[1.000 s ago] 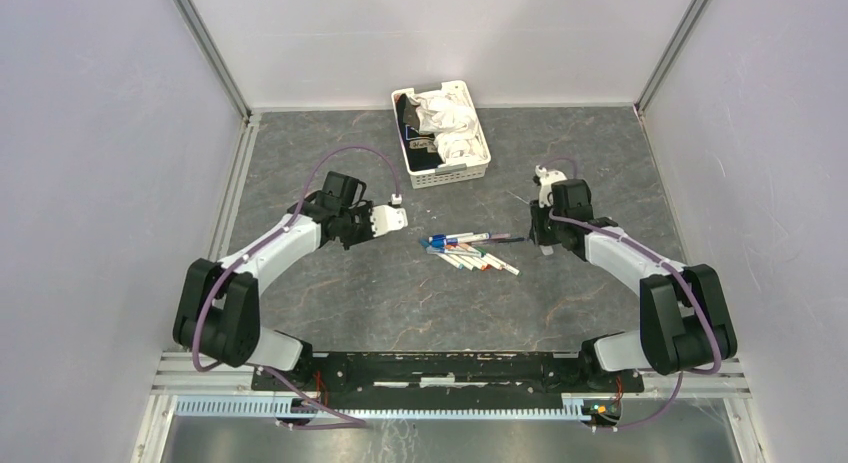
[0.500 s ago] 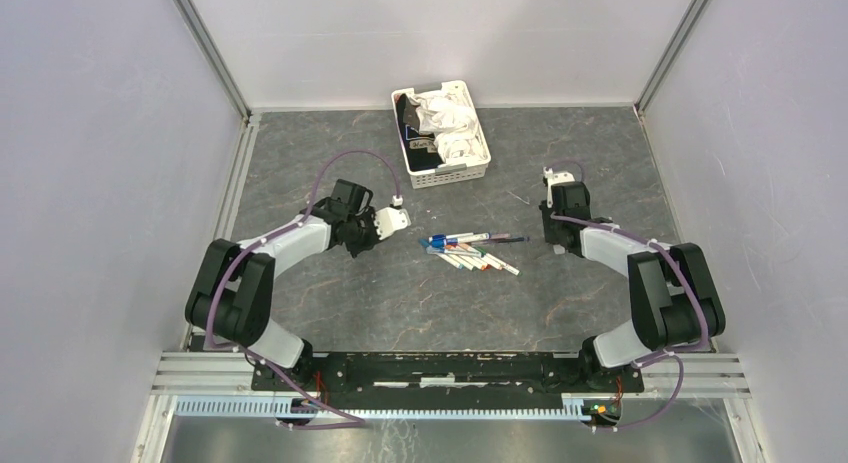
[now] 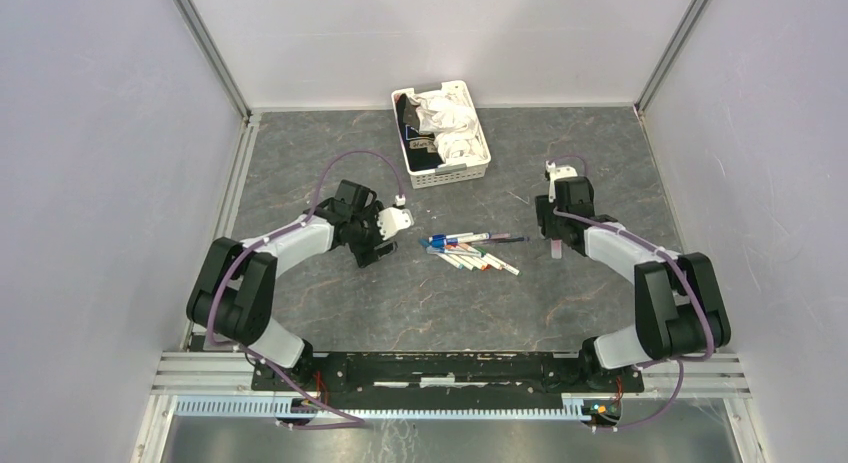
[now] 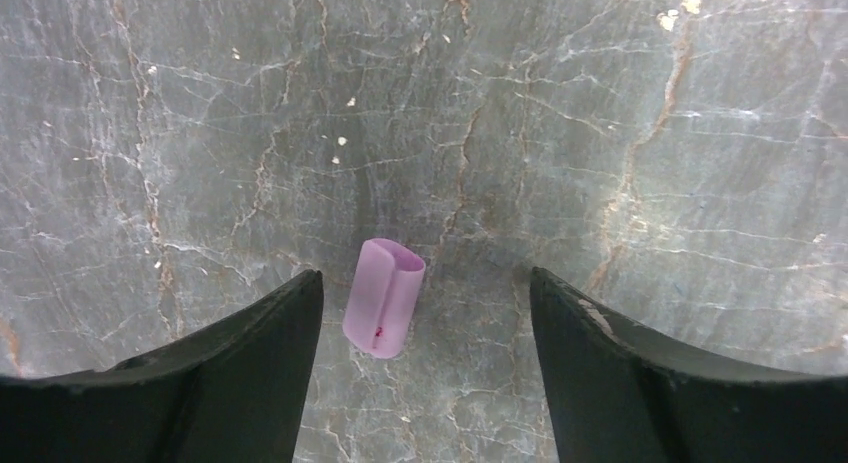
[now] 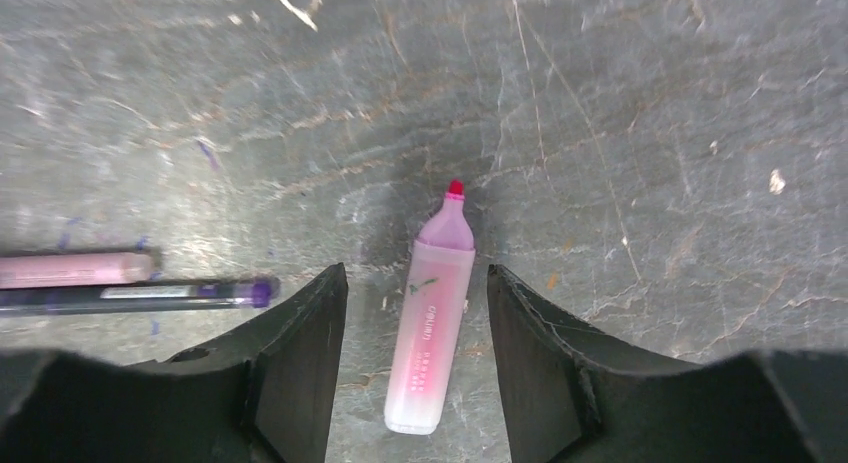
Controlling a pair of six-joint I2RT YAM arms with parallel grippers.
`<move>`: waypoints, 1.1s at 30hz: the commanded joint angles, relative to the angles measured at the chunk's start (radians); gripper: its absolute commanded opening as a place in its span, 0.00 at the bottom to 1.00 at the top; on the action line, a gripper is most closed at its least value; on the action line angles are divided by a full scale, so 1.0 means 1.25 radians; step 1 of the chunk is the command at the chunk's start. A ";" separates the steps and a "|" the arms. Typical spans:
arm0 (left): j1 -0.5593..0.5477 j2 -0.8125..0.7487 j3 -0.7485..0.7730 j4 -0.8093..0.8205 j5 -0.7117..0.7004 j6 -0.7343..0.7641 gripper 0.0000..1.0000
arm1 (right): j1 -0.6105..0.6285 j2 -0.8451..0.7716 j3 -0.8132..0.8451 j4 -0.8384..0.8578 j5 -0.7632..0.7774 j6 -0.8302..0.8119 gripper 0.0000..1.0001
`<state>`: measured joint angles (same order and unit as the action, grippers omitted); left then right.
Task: Open the pen caps
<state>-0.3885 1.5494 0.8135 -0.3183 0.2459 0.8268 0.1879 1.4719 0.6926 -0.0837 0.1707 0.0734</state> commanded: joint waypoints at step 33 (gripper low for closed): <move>0.027 -0.124 0.355 -0.409 0.156 -0.175 1.00 | 0.244 -0.022 -0.025 -0.035 -0.202 -0.114 0.32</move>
<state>-0.3584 1.4368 1.2434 -0.8188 0.4038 0.6418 0.4953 1.4139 0.6556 -0.1390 -0.1478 -0.0902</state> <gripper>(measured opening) 0.996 0.333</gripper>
